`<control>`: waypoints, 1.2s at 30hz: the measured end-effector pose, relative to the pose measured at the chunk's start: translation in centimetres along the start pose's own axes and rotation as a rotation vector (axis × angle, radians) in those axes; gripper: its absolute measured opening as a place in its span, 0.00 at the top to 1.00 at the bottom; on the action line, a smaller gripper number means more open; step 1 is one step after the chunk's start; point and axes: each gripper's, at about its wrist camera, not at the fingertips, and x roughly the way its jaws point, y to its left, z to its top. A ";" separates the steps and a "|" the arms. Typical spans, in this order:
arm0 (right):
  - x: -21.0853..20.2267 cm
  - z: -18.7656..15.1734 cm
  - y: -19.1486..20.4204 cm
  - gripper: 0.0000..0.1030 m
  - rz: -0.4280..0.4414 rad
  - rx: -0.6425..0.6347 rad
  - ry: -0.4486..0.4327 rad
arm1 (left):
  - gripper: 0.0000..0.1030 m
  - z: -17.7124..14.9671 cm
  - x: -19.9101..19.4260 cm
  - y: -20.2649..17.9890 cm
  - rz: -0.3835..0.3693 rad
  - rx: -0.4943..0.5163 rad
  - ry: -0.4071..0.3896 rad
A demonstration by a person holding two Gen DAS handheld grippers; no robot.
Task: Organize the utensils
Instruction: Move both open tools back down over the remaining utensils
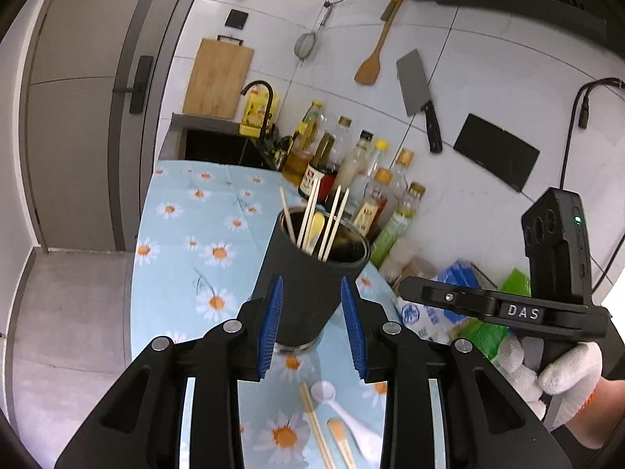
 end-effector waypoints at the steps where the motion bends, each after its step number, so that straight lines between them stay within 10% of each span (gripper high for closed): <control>1: 0.3 -0.4 0.0 0.72 -0.002 0.012 0.019 | 0.71 -0.3 -0.2 0.1 -0.004 -0.001 0.009; 17: 6.4 -5.1 0.9 0.72 -0.001 0.145 0.367 | 0.71 -4.4 -0.6 2.8 -0.011 -0.035 0.149; 36: 15.1 -10.1 0.0 0.76 -0.214 0.184 0.710 | 0.71 -9.9 -1.6 9.2 0.027 -0.171 0.265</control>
